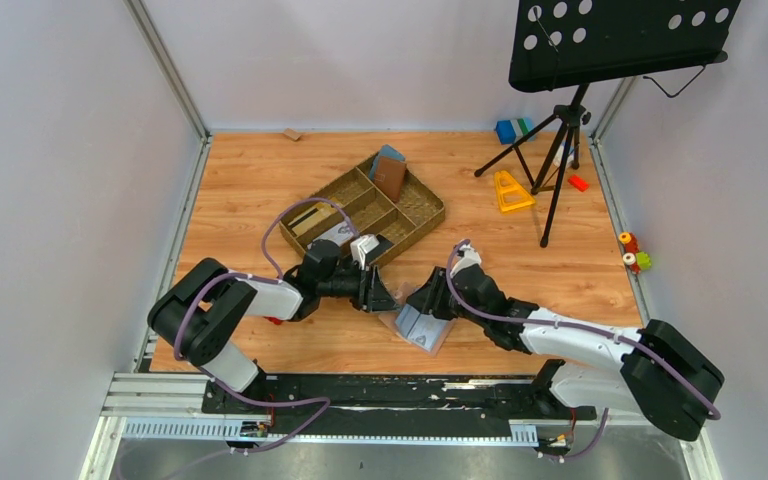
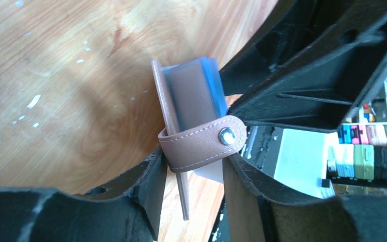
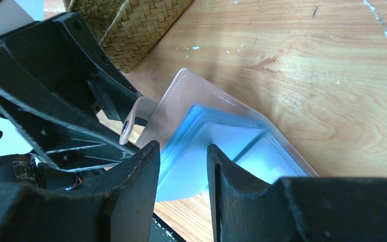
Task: Take the credit cards out of the card holder
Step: Open the card holder at the center of the board.
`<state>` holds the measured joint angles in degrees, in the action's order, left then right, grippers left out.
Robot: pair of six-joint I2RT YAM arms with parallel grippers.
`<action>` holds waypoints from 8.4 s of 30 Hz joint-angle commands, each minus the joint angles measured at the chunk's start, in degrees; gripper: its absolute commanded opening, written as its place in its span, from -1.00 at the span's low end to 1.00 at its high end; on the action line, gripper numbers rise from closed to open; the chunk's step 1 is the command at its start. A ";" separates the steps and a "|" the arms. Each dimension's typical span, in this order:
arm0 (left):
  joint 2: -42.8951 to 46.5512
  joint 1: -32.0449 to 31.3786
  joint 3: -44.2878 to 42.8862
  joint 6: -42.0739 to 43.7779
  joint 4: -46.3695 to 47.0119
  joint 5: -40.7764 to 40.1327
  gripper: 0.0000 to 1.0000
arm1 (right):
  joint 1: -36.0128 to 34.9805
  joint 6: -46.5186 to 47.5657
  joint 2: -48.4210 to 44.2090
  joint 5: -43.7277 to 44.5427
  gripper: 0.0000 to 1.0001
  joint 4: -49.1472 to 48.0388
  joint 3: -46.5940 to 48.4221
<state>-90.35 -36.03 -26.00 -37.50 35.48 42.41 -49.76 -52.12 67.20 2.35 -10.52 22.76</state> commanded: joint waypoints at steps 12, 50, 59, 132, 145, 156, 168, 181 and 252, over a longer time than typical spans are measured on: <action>1.39 -2.02 -0.96 0.21 5.49 2.80 0.10 | -0.25 -1.85 -2.42 1.63 -0.35 0.75 -1.69; 5.36 -5.72 -4.63 8.45 -8.90 -3.62 0.04 | -0.21 -0.64 -19.28 2.87 0.11 11.31 -4.68; 6.24 -5.72 -3.54 7.37 -6.07 -1.80 0.12 | -0.25 -0.97 -10.64 -0.23 0.23 5.47 -3.74; -3.44 -7.03 -9.77 10.34 -16.28 -4.31 -0.36 | -0.20 -1.79 -10.33 -5.63 0.29 -7.56 -6.08; -2.00 -6.95 -9.65 11.45 -17.71 -4.99 -0.09 | -0.33 0.83 -4.72 -7.84 0.14 -10.72 -3.57; 3.17 -6.90 -8.04 12.36 -18.16 -6.21 0.20 | -0.34 0.88 -0.86 -7.57 0.01 -12.56 -2.82; 8.14 -5.41 -3.95 9.25 -9.84 -1.76 0.57 | -0.34 1.86 4.01 -9.62 0.02 -14.65 0.37; 3.87 -1.91 1.89 -6.59 13.13 8.17 0.73 | -0.28 -1.68 6.68 -9.16 0.00 -14.66 1.05; 11.84 -2.99 -2.44 5.04 -21.07 -10.58 -0.36 | 0.89 1.76 -4.11 -10.84 -0.32 0.13 0.30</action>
<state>-78.63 -38.57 -26.55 -33.80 14.22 31.40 -48.69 -50.98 64.42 -6.20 -5.93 21.39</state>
